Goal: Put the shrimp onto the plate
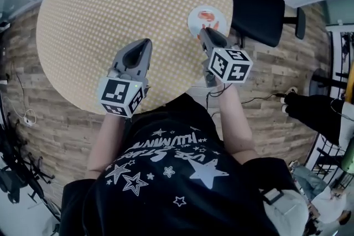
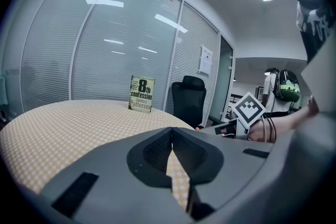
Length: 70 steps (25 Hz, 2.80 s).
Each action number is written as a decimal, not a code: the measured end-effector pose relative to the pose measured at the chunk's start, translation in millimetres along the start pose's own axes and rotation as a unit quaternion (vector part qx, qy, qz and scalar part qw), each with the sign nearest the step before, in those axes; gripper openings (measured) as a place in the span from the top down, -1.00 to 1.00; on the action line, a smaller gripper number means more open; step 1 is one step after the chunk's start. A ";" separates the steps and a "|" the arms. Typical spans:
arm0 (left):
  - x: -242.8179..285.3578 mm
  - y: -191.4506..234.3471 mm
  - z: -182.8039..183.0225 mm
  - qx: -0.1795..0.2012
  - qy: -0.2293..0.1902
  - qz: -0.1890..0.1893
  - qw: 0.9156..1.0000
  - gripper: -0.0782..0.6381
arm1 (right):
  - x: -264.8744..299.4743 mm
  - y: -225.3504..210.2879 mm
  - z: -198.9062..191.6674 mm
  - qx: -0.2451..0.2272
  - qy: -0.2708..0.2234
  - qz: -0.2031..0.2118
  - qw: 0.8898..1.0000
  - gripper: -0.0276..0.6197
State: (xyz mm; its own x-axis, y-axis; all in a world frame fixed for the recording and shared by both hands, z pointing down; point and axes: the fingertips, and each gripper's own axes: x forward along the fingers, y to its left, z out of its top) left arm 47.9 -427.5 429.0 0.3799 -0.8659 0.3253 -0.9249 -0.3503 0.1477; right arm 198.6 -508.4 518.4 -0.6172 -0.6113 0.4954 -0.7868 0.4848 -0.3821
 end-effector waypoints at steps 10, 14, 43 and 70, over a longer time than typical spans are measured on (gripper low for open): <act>20.3 0.0 -17.6 -0.017 0.018 0.017 1.000 0.76 | 37.9 -23.8 -21.6 -0.044 0.072 -0.036 0.996 0.71; 20.5 1.3 -25.0 -0.024 0.025 0.027 0.999 0.76 | 47.2 -26.8 -29.5 -0.046 0.089 -0.039 0.994 0.71; 5.2 7.0 -34.4 -0.015 0.026 0.029 0.999 0.76 | 53.1 -36.6 -22.2 -0.021 0.062 -0.080 0.995 0.71; -142.4 86.8 3.2 0.013 -0.056 -0.018 0.998 0.76 | -16.1 122.9 0.7 -0.029 -0.056 -0.093 0.994 0.71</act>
State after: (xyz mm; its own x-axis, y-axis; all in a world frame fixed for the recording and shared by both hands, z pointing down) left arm -86.6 -335.8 392.5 0.4097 -0.8868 0.2140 -0.9116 -0.3893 0.1320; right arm 111.9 -439.5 462.9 -0.4610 -0.7576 0.4621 -0.8874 0.3901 -0.2458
